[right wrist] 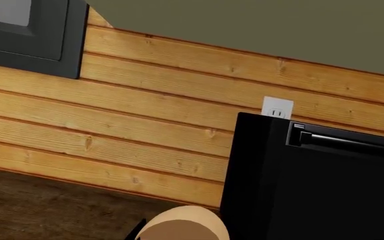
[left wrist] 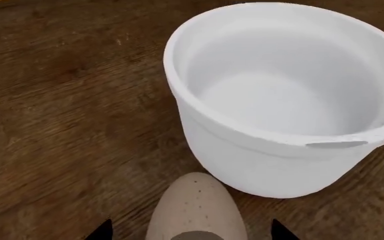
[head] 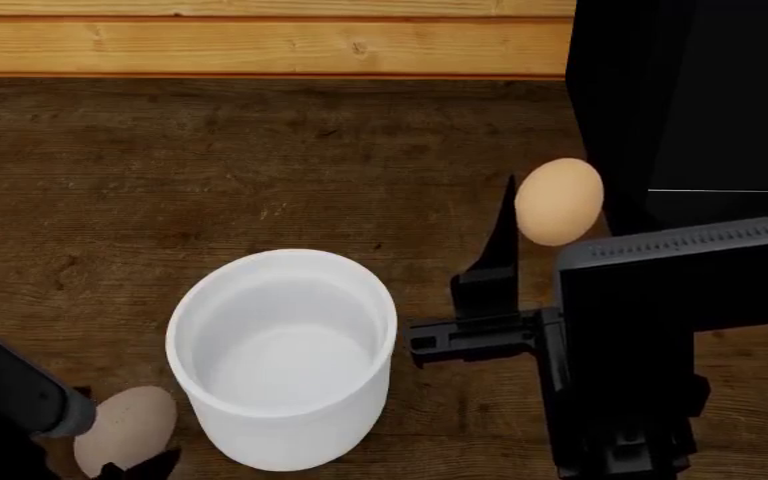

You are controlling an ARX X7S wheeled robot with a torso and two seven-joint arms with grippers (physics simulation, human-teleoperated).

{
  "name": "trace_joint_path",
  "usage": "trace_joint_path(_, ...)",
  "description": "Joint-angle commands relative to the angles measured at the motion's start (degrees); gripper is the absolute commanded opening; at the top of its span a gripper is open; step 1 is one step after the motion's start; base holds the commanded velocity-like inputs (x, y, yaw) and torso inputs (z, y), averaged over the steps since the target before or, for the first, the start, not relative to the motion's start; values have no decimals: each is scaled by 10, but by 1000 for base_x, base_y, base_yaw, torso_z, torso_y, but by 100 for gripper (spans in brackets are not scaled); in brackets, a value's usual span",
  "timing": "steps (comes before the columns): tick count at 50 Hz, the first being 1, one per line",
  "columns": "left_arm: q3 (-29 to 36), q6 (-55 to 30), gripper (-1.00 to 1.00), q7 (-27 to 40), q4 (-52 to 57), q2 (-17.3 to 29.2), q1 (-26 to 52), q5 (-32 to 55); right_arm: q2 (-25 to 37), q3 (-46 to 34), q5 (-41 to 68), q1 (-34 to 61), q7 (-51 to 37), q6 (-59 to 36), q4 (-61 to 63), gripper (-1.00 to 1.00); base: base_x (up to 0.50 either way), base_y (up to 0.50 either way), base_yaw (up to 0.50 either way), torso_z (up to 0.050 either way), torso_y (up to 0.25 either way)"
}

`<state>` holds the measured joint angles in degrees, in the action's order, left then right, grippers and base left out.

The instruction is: Place the eggs and milk next to the bowl.

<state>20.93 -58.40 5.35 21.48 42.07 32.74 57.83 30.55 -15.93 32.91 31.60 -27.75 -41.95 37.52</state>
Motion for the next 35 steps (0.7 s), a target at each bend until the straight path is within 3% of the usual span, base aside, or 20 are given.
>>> trace_joint_path(1,-29,-11,100,-5,12,-2,14,13,-9,15,-15,-2,17,-6,6,-100,0,0,0,0,0)
trace_joint_path(35,-85,-30,100,39,89,30,10,94,-4,20,-7,-12,17,1,4,-100,0,0,0,0,0)
